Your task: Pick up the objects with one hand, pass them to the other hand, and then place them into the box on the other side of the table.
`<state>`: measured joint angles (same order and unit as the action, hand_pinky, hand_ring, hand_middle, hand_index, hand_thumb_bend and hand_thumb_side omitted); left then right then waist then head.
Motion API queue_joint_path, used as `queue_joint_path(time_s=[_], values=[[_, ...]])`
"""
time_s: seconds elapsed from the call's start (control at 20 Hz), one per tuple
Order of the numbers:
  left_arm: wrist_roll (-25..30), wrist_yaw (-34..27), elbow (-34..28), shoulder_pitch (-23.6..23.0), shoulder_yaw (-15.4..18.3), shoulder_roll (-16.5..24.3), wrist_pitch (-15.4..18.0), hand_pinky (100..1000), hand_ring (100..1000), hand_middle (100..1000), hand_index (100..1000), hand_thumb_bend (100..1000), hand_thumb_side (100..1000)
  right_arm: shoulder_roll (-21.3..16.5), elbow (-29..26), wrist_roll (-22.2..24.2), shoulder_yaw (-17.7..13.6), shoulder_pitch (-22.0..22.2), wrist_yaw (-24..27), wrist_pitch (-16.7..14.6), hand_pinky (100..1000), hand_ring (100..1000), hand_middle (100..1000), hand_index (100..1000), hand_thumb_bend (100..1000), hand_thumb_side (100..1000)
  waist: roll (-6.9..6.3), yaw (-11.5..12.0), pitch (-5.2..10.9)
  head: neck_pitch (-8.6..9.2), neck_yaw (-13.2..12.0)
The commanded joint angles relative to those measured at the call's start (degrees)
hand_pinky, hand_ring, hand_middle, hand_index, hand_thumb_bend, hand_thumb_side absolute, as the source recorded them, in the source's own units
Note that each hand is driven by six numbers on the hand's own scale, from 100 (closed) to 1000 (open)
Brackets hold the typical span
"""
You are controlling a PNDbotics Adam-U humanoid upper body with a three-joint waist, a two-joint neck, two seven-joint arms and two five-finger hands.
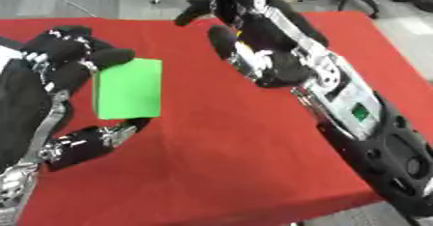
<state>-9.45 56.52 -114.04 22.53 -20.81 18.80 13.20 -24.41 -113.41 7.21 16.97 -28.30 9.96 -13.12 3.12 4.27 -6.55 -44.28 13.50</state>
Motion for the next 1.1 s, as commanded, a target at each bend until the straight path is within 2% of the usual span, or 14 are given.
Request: queue_joint_path(time_s=[0.05,0.1,0.2,0.35,0.5,0.65,0.85,1.1], values=[[-1.99,0.65,-0.55,-0.68,3.81,2.09,-3.15,760,595,247,645,383,100,-2.38,-1.18,-3.82,-3.53,1.04,0.17,-0.79,1000,720,921,942,100,529,-0.37,-0.20,1.07,0.16,-3.75],[-2.66,0.64,-0.55,-1.18,4.90,2.61,-4.33,759,595,248,645,382,100,-2.74,-1.18,-4.74,-4.17,1.89,-0.25,-1.05,1000,714,913,940,100,531,-0.49,-0.29,1.15,0.16,-5.98],[-4.24,0.43,-0.55,-2.16,7.23,4.21,-7.08,756,594,250,644,381,100,-3.56,-1.18,-5.73,-4.75,4.33,-1.72,-1.68,1000,694,899,935,100,514,-0.82,-0.40,1.29,0.16,-12.13],[-6.28,0.38,-0.55,-3.61,10.60,8.06,-11.57,759,598,252,646,407,100,-4.07,-1.18,-5.23,-3.72,8.62,-4.58,-2.28,1000,677,894,931,100,487,-1.47,-0.57,1.43,0.16,-20.41],[-6.06,0.84,-0.44,-4.69,13.64,12.53,-16.40,772,605,246,651,459,100,-3.55,-1.18,-3.45,-2.32,12.01,-7.19,-2.24,1000,662,887,928,100,470,-2.12,-0.95,1.55,0.16,-26.22],[-4.44,2.51,2.00,-5.01,16.29,17.81,-20.82,793,611,272,659,543,100,-1.90,-1.18,-0.25,-0.80,14.67,-10.06,-2.13,1000,655,883,928,100,470,-2.61,-1.43,1.57,0.16,-28.62],[-1.05,6.36,10.58,-4.50,18.74,24.24,-25.47,815,614,287,669,623,100,0.11,-1.18,4.20,0.57,17.16,-12.84,-1.69,1000,645,873,927,100,470,-3.28,-2.13,1.58,0.16,-30.37],[3.45,8.76,21.72,-2.77,18.67,28.35,-27.46,838,627,326,691,647,100,1.60,-1.17,6.92,1.25,18.92,-14.04,-1.17,1000,637,871,925,100,473,-3.73,-2.67,1.72,0.16,-30.36]])
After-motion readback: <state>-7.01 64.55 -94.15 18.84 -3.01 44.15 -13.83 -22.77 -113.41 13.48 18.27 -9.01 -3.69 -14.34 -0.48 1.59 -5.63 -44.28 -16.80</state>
